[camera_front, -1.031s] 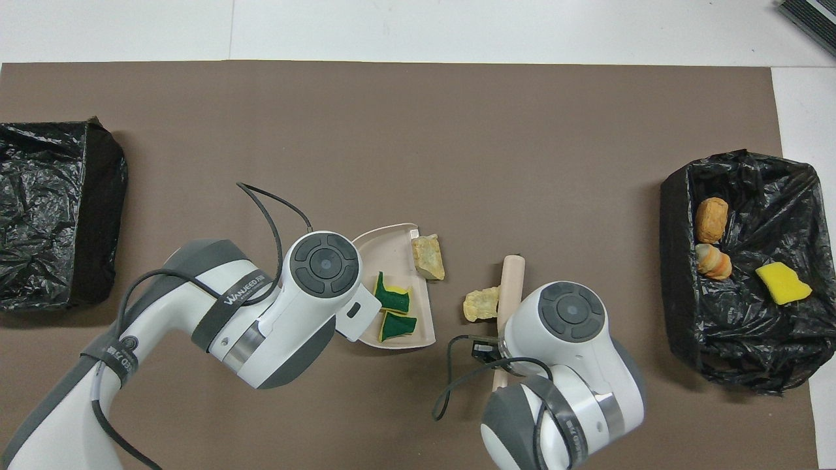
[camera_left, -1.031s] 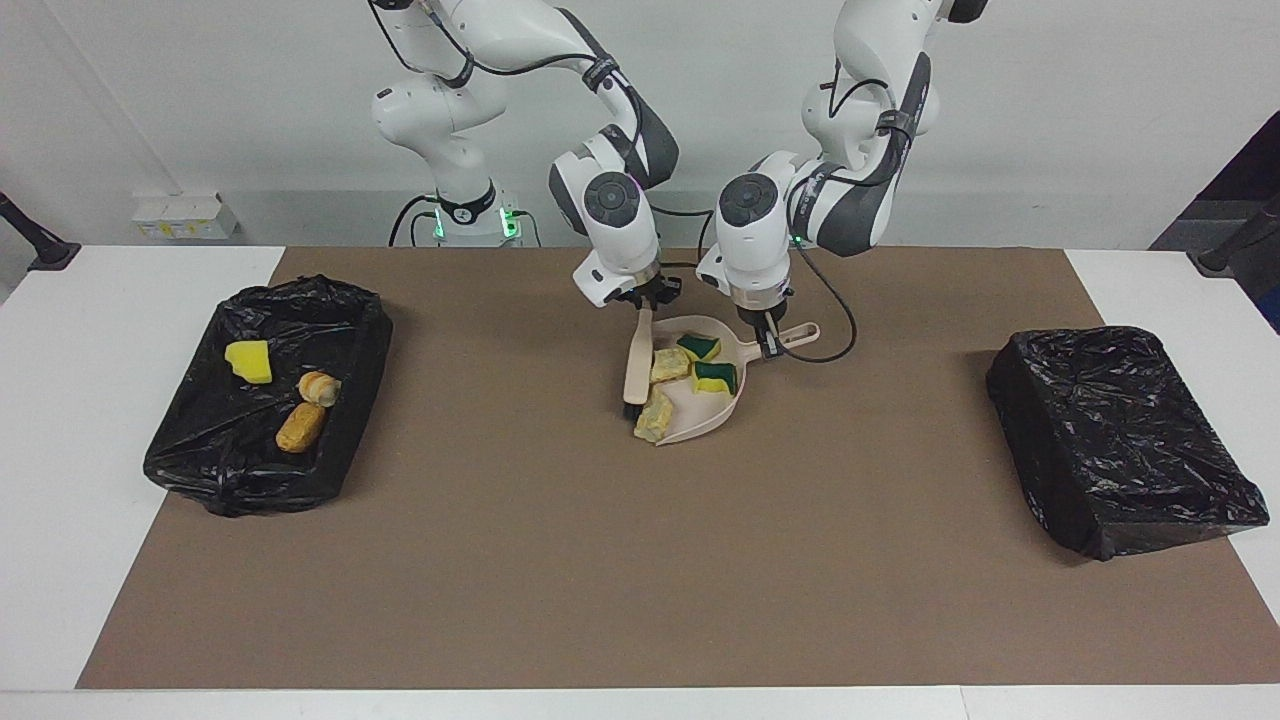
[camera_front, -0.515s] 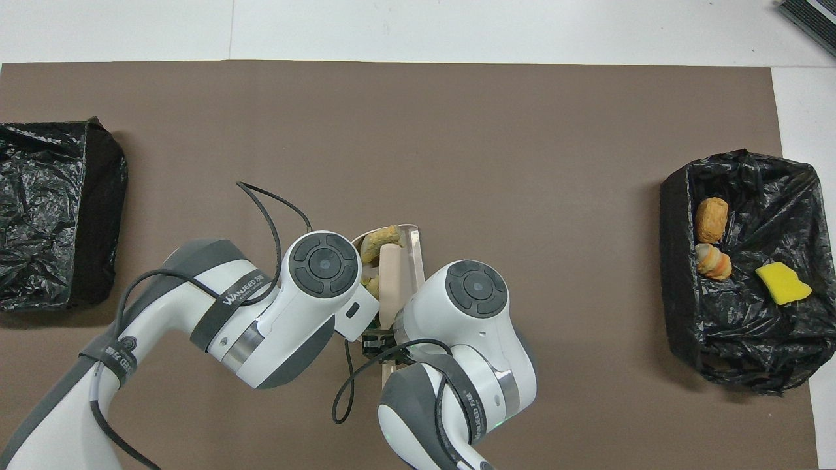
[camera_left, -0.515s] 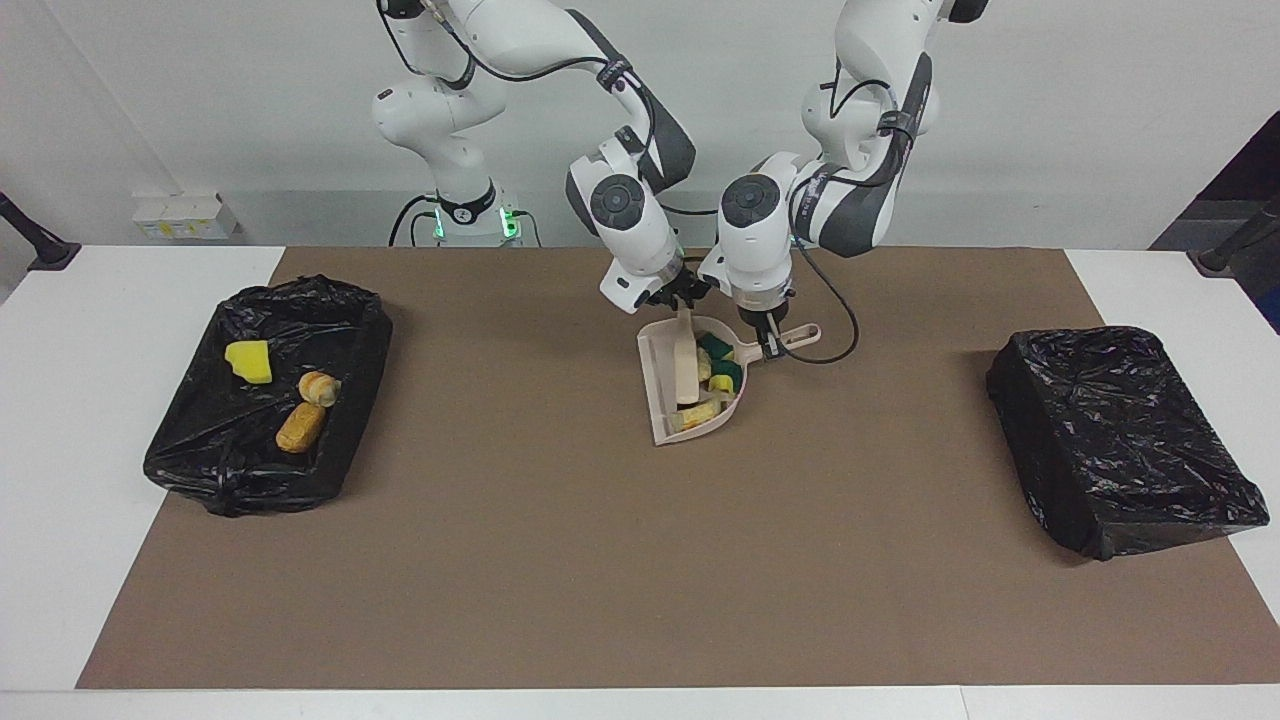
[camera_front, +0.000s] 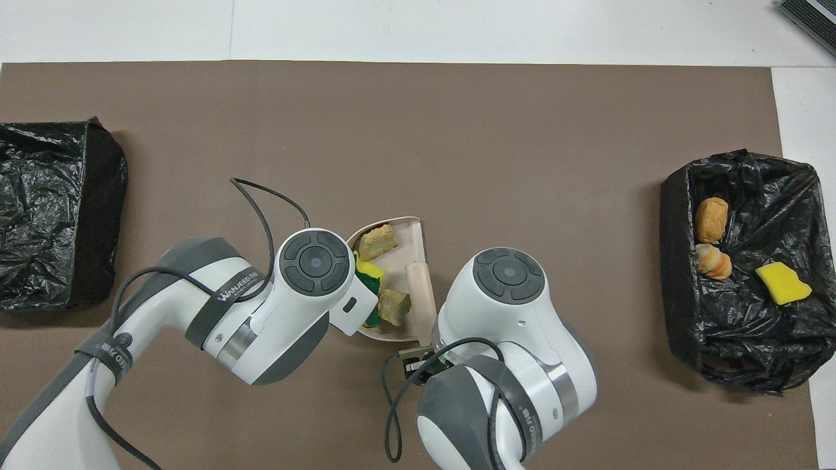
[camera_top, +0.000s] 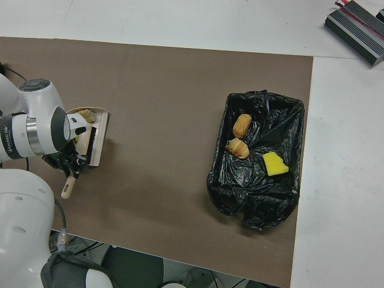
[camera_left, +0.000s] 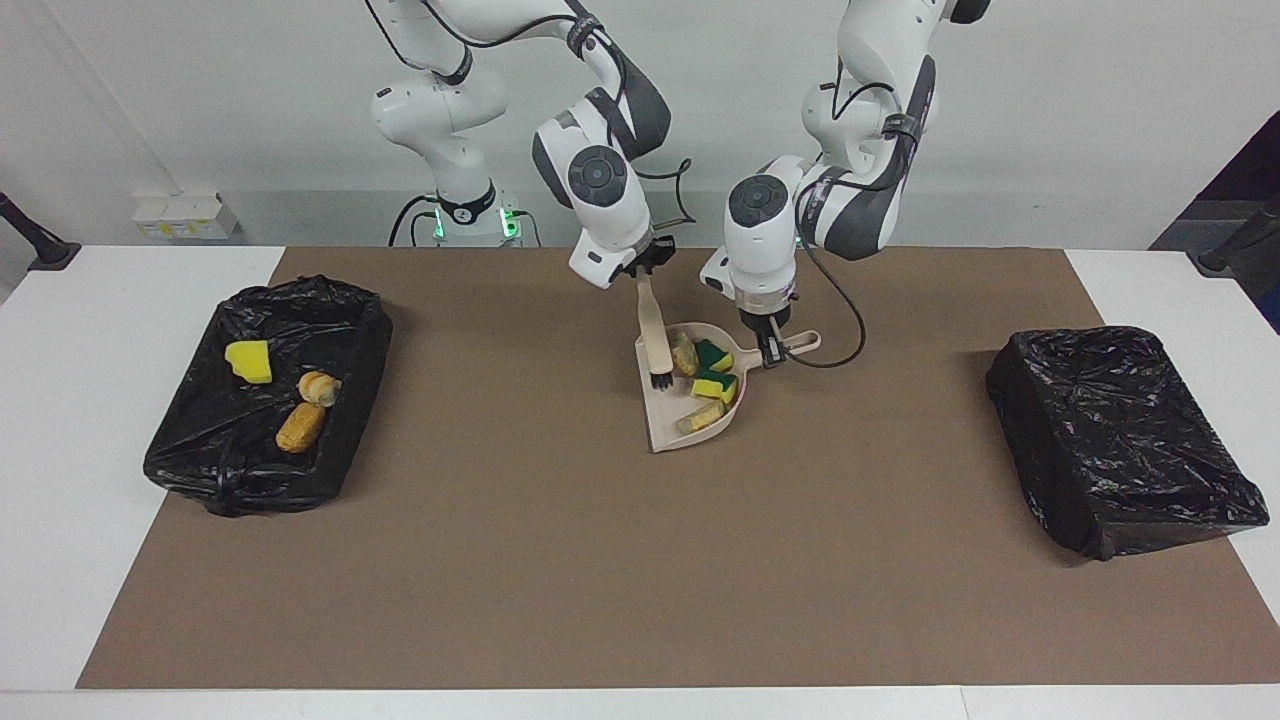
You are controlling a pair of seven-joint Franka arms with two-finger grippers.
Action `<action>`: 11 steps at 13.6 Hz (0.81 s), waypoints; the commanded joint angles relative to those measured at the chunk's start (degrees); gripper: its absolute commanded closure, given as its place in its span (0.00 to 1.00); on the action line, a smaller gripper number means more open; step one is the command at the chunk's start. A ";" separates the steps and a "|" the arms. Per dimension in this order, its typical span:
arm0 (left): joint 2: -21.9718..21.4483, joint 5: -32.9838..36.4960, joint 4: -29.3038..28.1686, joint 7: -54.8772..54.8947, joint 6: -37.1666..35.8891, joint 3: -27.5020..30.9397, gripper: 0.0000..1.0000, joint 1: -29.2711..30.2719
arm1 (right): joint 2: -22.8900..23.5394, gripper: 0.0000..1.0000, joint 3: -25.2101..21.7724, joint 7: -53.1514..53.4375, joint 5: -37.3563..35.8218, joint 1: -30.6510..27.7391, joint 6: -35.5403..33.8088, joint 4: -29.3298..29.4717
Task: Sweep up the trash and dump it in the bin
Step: 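Sweep the last bread piece into the dustpan with the right gripper's brush, then carry the dustpan over the far bin and tip it with the left gripper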
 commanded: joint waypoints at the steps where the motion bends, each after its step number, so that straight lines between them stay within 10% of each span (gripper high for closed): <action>1: -1.02 0.63 -2.75 0.27 4.19 -0.31 1.00 0.96 | -2.57 1.00 0.30 -1.67 -3.38 -1.96 -2.87 -0.30; 6: -2.68 -0.68 -3.11 4.38 4.29 0.65 1.00 2.10 | -4.86 1.00 0.30 -2.90 -8.40 -6.18 -6.48 0.24; 11: -14.72 -12.10 -8.38 23.00 3.50 18.29 1.00 -5.19 | -5.12 1.00 0.38 -2.99 -8.40 -7.23 -6.31 -0.38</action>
